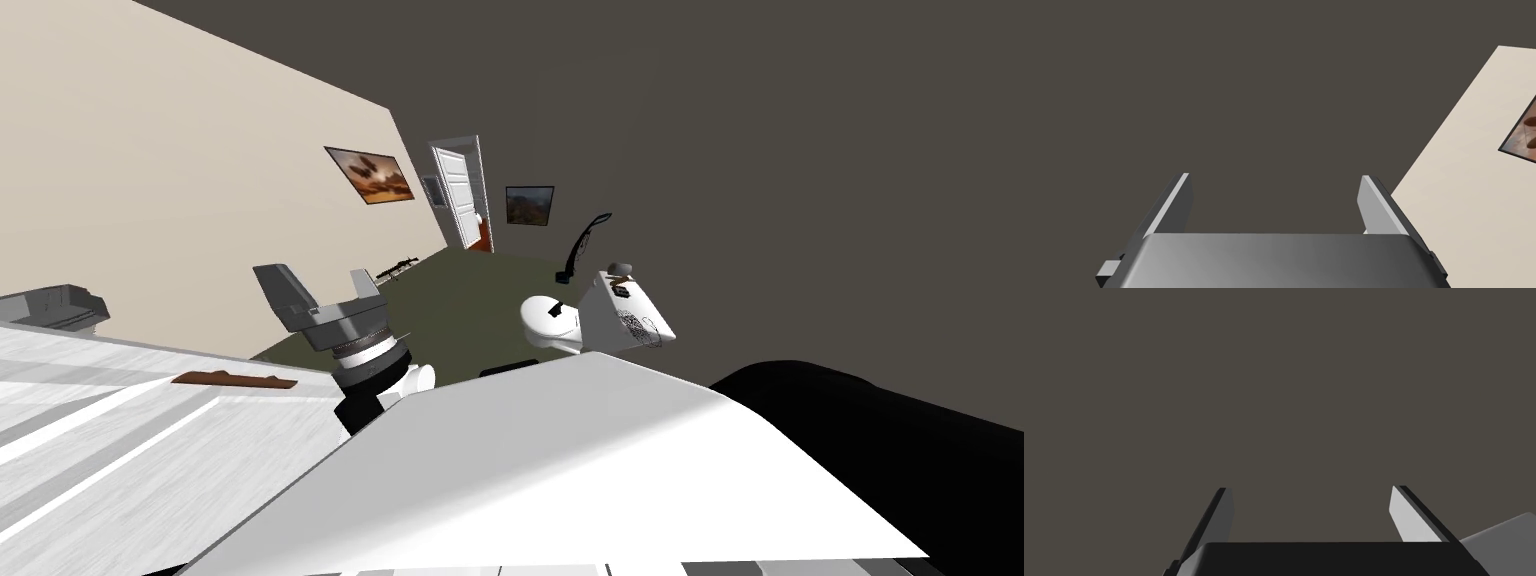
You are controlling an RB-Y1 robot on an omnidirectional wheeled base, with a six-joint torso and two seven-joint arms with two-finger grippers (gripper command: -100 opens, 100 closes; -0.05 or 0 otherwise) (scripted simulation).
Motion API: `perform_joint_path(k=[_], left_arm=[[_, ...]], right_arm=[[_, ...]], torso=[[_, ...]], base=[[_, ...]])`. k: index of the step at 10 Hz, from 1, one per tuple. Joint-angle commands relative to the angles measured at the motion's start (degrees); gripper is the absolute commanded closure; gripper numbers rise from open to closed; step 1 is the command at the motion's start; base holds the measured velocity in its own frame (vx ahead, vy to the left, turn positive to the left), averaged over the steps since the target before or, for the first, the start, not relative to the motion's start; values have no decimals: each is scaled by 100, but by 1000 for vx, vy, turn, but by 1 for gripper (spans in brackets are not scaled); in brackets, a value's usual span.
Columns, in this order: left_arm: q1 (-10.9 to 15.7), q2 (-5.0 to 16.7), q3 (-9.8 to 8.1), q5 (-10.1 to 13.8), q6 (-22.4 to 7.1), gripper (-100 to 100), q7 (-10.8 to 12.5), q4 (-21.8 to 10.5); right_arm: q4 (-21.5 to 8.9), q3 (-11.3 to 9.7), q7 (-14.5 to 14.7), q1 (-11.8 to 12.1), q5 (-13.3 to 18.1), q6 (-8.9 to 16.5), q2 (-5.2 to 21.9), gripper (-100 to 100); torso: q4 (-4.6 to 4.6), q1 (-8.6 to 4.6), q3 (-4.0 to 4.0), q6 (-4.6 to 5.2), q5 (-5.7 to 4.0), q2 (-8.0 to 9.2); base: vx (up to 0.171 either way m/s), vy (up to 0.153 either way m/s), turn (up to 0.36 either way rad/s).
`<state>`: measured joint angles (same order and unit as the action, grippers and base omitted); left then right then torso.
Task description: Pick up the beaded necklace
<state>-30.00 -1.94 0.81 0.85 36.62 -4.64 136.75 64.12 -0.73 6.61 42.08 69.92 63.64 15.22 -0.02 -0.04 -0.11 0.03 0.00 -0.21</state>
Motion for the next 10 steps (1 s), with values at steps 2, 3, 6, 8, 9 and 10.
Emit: perform_joint_path(k=[2,3,6,8,9,10], left_arm=[[1,0,0,0,0,0,0,0],[0,0,0,0,0,0,0,0],[0,0,0,0,0,0,0,0],[0,0,0,0,0,0,0,0],[-1,0,0,0,0,0,0,0],[0,0,0,0,0,0,0,0]], right_arm=[[-304,-17,-14,-137,312,398,67,-100],[-498,-35,-10,-231,551,595,115,-100],[-676,-55,-5,-327,775,928,160,-100],[-839,-77,-1,-425,982,1160,201,-100],[-985,-101,3,-521,1170,1367,237,-100],[-1115,-128,7,-616,1338,1527,267,-100]], torso=[[0,-3,-1,-4,-1,-3],[-1,-2,-1,1,-1,-2],[-1,-1,-3,-2,0,-6],[-1,-6,-4,-2,-1,-8],[-1,-6,-3,3,-2,-4],[-1,-4,-3,-2,-1,-6]], base=[[49,-5,173],[63,2,152],[54,-6,134],[57,-21,144],[53,-13,174],[84,-17,282]])
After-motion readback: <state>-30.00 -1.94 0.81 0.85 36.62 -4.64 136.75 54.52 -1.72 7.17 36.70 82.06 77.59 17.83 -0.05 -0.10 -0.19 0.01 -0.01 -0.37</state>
